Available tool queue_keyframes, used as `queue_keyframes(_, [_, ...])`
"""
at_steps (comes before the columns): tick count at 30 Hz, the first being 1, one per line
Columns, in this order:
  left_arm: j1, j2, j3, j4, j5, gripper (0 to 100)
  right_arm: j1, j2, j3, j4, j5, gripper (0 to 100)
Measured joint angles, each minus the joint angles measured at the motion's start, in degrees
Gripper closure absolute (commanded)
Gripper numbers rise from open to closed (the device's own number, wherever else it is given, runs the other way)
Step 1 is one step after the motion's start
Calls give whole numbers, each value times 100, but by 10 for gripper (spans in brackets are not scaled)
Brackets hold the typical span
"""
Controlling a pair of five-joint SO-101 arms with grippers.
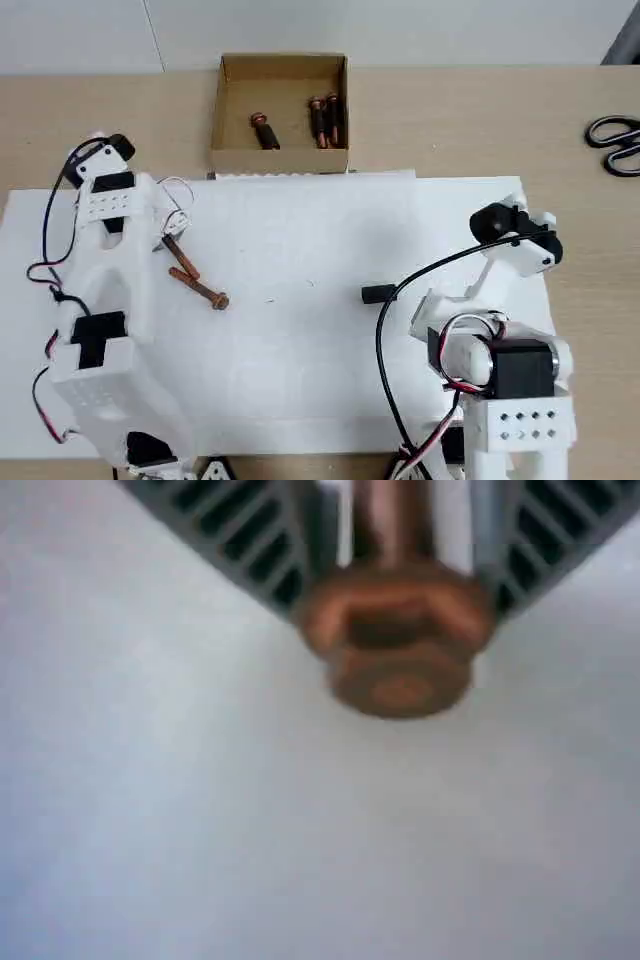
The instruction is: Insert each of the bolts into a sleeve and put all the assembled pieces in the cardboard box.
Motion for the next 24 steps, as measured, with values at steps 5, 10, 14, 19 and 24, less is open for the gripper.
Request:
queue_keyframes(5, [18,211,-70,-97,18,939,0,0,0,0,0,996])
queue_keyframes(10, [18,404,-185,-132,26,939,0,0,0,0,0,996])
queue_keyframes(14, [18,413,-211,-132,26,1000,0,0,0,0,0,996])
queue_keyframes(19, [26,448,-475,88,26,995,0,0,0,0,0,996])
queue_keyframes(24, [-9,79,-1037,747,18,995,0,0,0,0,0,996])
